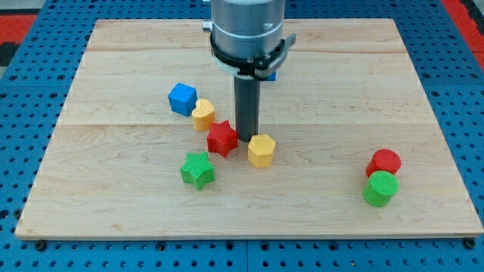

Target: Move the yellow hexagon left to the red circle

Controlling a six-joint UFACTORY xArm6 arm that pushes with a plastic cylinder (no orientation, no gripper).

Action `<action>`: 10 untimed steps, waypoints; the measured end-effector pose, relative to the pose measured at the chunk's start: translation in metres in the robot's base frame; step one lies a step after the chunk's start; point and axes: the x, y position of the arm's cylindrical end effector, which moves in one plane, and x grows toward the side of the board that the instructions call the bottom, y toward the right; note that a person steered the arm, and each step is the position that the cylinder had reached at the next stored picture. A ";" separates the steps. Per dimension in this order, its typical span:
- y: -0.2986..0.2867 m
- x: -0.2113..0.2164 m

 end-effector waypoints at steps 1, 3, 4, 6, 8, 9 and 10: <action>-0.058 0.007; 0.100 0.016; 0.133 0.024; 0.013 -0.069; -0.156 -0.129; -0.111 -0.089; -0.024 -0.051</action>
